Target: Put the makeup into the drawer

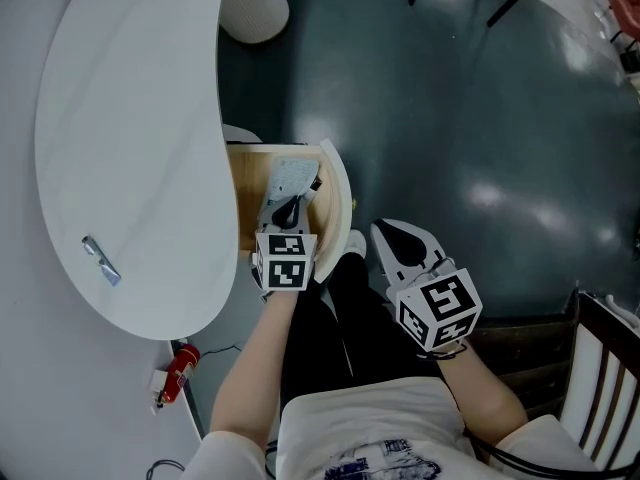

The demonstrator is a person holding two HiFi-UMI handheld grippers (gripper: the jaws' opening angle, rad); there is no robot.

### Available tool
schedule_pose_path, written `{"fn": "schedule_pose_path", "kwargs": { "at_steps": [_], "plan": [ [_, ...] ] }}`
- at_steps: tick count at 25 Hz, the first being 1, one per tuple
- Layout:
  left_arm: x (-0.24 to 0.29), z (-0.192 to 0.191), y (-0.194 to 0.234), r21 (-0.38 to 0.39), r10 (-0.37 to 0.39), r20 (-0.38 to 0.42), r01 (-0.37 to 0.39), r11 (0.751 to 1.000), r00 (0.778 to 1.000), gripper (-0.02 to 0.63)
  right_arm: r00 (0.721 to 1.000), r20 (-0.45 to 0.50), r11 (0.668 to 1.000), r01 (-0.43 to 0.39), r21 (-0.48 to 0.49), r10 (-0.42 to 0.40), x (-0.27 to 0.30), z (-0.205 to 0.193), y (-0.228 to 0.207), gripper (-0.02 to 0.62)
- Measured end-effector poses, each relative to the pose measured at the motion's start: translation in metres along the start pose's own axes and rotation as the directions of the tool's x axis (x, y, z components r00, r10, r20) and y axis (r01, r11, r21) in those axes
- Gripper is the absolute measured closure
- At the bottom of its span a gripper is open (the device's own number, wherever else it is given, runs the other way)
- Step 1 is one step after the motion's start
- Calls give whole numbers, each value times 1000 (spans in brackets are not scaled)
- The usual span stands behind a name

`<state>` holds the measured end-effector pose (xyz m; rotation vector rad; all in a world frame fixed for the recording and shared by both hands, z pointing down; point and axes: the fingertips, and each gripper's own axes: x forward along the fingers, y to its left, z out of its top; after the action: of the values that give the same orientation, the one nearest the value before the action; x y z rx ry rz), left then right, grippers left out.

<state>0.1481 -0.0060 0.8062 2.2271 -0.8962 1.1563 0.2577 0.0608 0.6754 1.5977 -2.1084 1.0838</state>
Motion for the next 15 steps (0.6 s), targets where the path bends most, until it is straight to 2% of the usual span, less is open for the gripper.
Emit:
{"fn": "schedule_pose_path", "kwargs": {
  "at_steps": [3,15],
  "plan": [
    [4,-2,-1,23,4,-24,-3,1000,1000,555,1000,-2,1000,-1,-2,1,0,0,-3,575],
    [6,-7,-3,14,1,-85,0,1000,996,554,1000,4,1000,0,13,0,-4,1,-12,575]
  ]
}}
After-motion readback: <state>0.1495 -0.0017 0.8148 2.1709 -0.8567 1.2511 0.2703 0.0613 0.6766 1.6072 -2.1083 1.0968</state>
